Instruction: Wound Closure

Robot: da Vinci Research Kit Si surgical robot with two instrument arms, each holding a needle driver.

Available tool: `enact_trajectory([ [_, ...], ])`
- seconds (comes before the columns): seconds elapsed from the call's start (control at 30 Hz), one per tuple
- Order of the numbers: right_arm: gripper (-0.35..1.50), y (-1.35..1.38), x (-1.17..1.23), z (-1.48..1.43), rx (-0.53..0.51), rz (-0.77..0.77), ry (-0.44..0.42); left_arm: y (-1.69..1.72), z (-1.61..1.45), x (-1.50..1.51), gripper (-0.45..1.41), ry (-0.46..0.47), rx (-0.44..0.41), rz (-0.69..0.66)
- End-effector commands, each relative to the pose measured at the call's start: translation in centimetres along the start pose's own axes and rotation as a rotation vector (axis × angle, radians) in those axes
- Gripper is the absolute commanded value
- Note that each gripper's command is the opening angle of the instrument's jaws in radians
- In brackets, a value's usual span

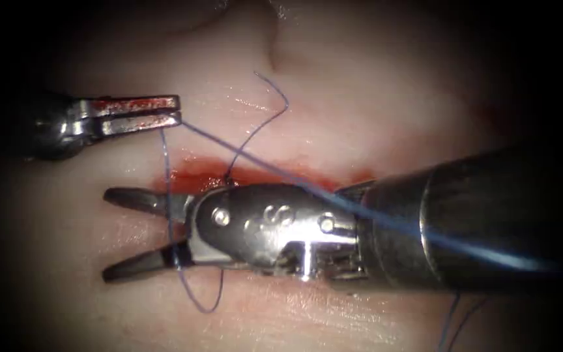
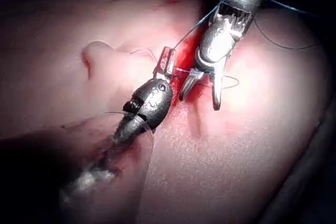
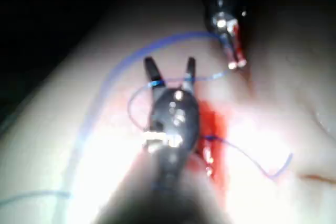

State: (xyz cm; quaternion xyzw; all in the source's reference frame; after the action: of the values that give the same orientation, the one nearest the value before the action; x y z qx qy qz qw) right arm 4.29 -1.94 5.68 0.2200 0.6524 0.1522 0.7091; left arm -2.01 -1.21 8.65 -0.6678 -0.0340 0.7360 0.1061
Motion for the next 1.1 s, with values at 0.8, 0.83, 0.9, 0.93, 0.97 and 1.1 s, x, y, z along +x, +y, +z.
enact_trajectory([
  [0.8, 0.56, 0.12, -0.16, -0.51, -0.062, 0.172, 0.244, 0.44, -0.12, -0.49, -0.45, 0.018, -0.02, -0.029],
  [0.83, 0.56, 0.16, -0.18, -0.56, -0.087, 0.174, 0.248, 0.51, -0.11, -0.47, -0.45, 0.018, -0.02, -0.03],
  [0.9, 0.54, 0.25, -0.19, -0.66, -0.131, 0.177, 0.248, 0.62, -0.09, -0.43, -0.45, 0.02, -0.025, -0.03],
  [0.93, 0.54, 0.27, -0.2, -0.68, -0.146, 0.178, 0.249, 0.64, -0.08, -0.42, -0.45, 0.021, -0.027, -0.03],
  [0.97, 0.53, 0.29, -0.2, -0.7, -0.16, 0.197, 0.251, 0.66, -0.07, -0.41, -0.45, 0.022, -0.03, -0.029],
  [1.1, 0.48, 0.35, -0.22, -0.74, -0.211, 0.273, 0.276, 0.72, 0.0, -0.42, -0.45, 0.025, -0.036, -0.032],
])
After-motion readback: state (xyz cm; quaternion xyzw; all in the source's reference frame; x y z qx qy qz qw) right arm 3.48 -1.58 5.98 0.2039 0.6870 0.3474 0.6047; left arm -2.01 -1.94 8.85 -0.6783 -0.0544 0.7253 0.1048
